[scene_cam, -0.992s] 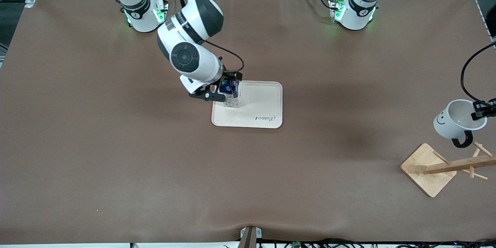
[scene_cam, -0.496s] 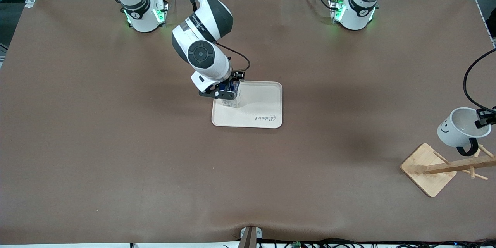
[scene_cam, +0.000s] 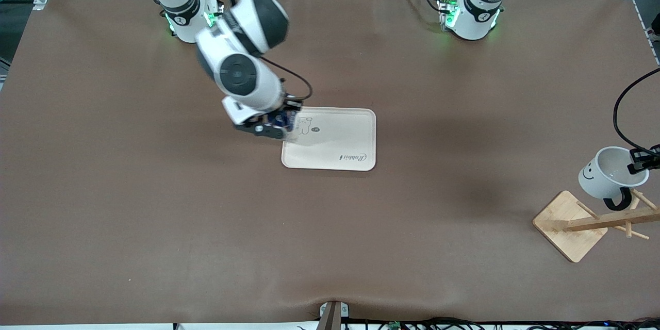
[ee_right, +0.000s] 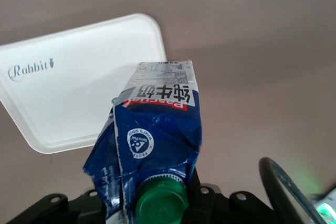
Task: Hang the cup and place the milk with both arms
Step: 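Lift the carton off the tray while the left gripper nears the stand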
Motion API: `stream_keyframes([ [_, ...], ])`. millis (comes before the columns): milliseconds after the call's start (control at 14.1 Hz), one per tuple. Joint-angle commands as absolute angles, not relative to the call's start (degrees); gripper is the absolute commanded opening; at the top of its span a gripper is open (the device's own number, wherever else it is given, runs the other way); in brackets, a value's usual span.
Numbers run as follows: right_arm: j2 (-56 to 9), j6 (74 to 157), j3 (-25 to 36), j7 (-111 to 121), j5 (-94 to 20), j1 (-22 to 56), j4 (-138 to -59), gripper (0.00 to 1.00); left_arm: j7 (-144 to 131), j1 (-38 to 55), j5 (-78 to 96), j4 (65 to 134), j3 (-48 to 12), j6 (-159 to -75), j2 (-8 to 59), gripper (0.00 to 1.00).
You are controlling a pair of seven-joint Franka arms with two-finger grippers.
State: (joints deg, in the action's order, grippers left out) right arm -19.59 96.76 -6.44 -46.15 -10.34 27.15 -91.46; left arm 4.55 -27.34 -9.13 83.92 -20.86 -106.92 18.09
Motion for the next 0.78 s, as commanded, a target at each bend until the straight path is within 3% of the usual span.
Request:
stream_keyframes([
  [0,-17.7,85.7,-7.2,-40.2,-7.3,20.9,-86.5,0.00,7.3,-29.2,-9.1,82.6,-21.1,-107.0,18.8,0.00],
  [142,-15.8,81.3,-7.1,-29.7,-1.2,15.6,-87.4,0.00,9.6,-30.5,-9.1,82.5,-21.1,-107.0,19.6,0.00],
  [354,-12.2,81.0,-7.2,-17.2,0.6,5.3,-90.8,0.00,9.8,-30.6,-9.0,82.5,-21.1,-107.0,19.6,0.00],
  [708,-10.8,88.0,-7.2,-7.6,3.0,-4.6,-102.1,0.00,11.6,-31.6,-9.1,82.2,-21.1,-108.5,20.8,0.00],
])
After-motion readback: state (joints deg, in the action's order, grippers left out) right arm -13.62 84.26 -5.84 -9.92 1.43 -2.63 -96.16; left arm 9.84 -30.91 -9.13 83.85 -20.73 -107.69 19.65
